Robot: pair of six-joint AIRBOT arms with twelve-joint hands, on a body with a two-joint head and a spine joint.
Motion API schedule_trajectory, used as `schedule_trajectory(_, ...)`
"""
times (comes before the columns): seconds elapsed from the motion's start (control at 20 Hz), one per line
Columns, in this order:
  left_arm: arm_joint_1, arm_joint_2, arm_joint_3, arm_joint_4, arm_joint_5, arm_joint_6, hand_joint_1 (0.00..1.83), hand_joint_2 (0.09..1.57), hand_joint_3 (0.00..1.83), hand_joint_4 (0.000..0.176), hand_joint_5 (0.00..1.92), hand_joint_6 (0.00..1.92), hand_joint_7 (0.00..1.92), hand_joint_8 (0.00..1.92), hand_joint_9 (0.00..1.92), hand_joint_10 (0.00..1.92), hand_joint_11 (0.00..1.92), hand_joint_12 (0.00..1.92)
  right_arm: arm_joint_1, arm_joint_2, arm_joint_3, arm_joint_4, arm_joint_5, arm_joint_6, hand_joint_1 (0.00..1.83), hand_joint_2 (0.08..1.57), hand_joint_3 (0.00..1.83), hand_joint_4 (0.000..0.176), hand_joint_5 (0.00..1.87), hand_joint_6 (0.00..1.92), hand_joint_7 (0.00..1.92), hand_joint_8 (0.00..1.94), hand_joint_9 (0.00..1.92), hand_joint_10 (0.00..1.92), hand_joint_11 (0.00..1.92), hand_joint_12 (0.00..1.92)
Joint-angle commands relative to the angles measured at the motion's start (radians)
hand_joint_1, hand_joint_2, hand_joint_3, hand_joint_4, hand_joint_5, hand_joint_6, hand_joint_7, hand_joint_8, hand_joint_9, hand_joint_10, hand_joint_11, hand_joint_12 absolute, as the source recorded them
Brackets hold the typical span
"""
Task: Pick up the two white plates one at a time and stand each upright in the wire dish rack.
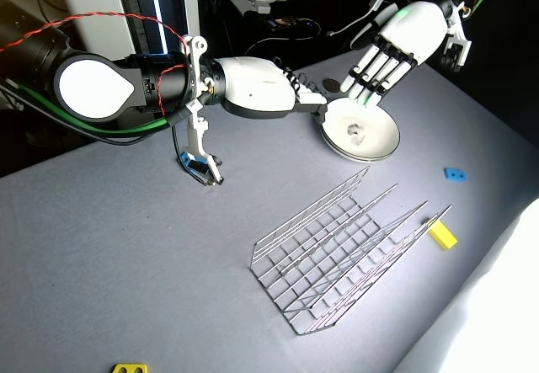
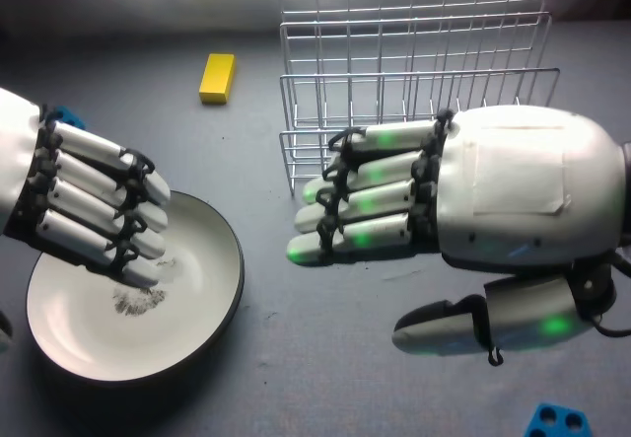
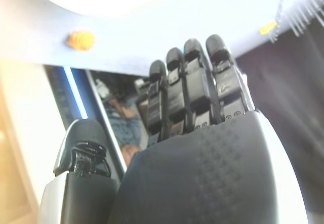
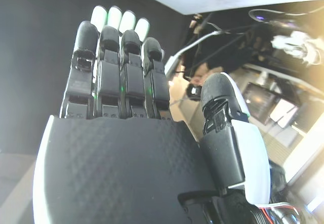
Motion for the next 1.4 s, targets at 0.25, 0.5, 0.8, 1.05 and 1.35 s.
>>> schedule_trajectory(0.25,0.064,0.024,-0.018,-0.081,0.006,-0.005,0.00,1.30,0.00,0.000,0.32,0.00,0.32,0.00,0.27,0.00,0.02,0.46,0.007,0.004,-0.004,0.053,0.111,0.001,0.00,1.36,0.00,0.000,0.28,0.00,0.31,0.00,0.28,0.00,0.00,0.90)
schedule_trajectory(0.5,0.178,0.023,-0.027,-0.155,0.068,0.032,0.00,1.25,0.00,0.000,0.28,0.00,0.29,0.00,0.26,0.00,0.00,0.51,0.002,0.003,-0.004,0.053,0.111,-0.015,0.00,1.36,0.00,0.000,0.29,0.00,0.31,0.00,0.28,0.00,0.00,0.89)
schedule_trajectory(0.8,0.302,0.011,-0.053,-0.209,0.142,0.112,0.12,1.18,0.00,0.000,0.24,0.00,0.25,0.00,0.23,0.00,0.00,0.48,0.002,0.003,-0.004,0.053,0.111,-0.018,0.02,1.36,0.00,0.000,0.29,0.01,0.33,0.01,0.29,0.01,0.00,0.85)
schedule_trajectory(1.05,0.352,-0.013,-0.022,-0.234,0.182,0.137,0.00,1.18,0.00,0.000,0.26,0.00,0.27,0.00,0.25,0.00,0.01,0.54,0.001,0.003,-0.004,0.101,0.105,-0.063,0.00,1.37,0.00,0.000,0.30,0.00,0.32,0.00,0.29,0.00,0.00,0.86)
schedule_trajectory(1.35,0.380,-0.018,0.000,-0.235,0.215,0.141,0.00,1.15,0.00,0.000,0.08,0.00,0.06,0.00,0.03,0.00,0.00,0.07,0.000,0.003,-0.004,0.112,0.104,-0.081,0.04,1.35,0.00,0.000,0.32,0.00,0.36,0.00,0.33,0.01,0.00,0.95)
